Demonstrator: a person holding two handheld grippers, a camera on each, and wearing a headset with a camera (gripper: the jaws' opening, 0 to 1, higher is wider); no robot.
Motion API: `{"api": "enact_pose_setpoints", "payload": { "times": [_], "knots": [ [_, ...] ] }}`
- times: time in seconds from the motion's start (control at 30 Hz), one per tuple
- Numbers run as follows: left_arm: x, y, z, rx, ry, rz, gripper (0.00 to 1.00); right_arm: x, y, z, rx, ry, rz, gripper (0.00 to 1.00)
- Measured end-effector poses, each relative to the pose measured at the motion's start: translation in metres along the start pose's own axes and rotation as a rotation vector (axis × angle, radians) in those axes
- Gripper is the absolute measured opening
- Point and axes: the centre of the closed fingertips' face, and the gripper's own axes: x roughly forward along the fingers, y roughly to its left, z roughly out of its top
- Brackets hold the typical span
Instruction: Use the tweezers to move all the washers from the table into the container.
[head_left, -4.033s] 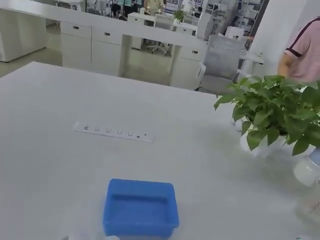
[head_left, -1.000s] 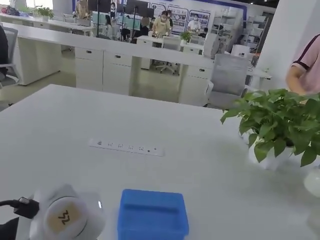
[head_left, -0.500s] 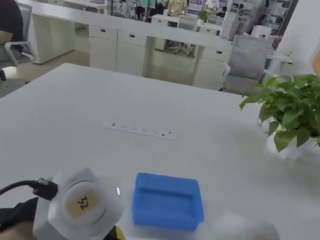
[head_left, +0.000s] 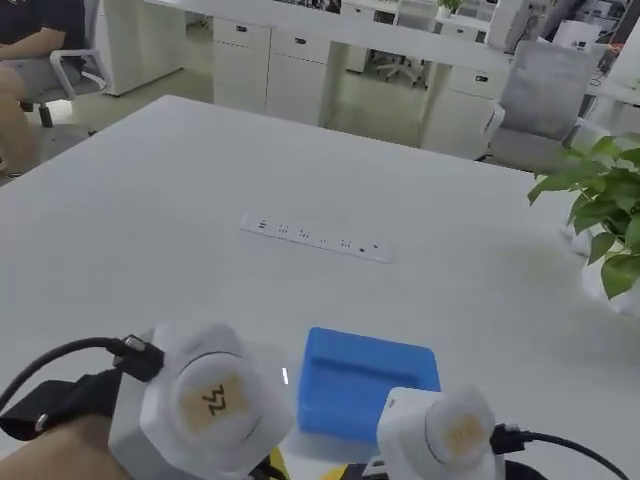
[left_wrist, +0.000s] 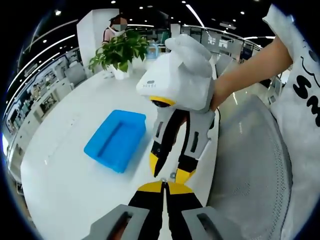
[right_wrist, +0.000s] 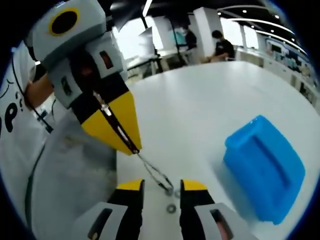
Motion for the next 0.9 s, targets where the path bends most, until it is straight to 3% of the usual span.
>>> {"api": "enact_pose_setpoints", "payload": {
  "times": [0.23, 0.3, 0.47, 0.73, 0.9],
  "knots": [
    [0.0, -0.003, 0.0, 0.017, 0.0, -0.009, 0.0, 0.018, 0.002, -0.005, -0.022, 0.04, 0.046, 0.2],
    [0.001, -0.005, 0.001, 0.016, -0.003, -0.014, 0.0, 0.02, 0.003, -0.009, -0.057, 0.062, 0.049, 0.12],
    [0.001, -0.006, 0.0, 0.021, 0.003, -0.009, 0.0, 0.019, 0.004, -0.009, -0.057, 0.055, 0.047, 0.11],
    [0.001, -0.012, 0.005, 0.065, 0.013, 0.005, 0.0, 0.018, 0.012, -0.01, -0.17, 0.072, -0.002, 0.07],
    [-0.006, -0.012, 0.014, 0.092, -0.028, 0.02, 0.0, 0.009, 0.012, -0.003, -0.223, 0.062, -0.055, 0.05]
  ]
}}
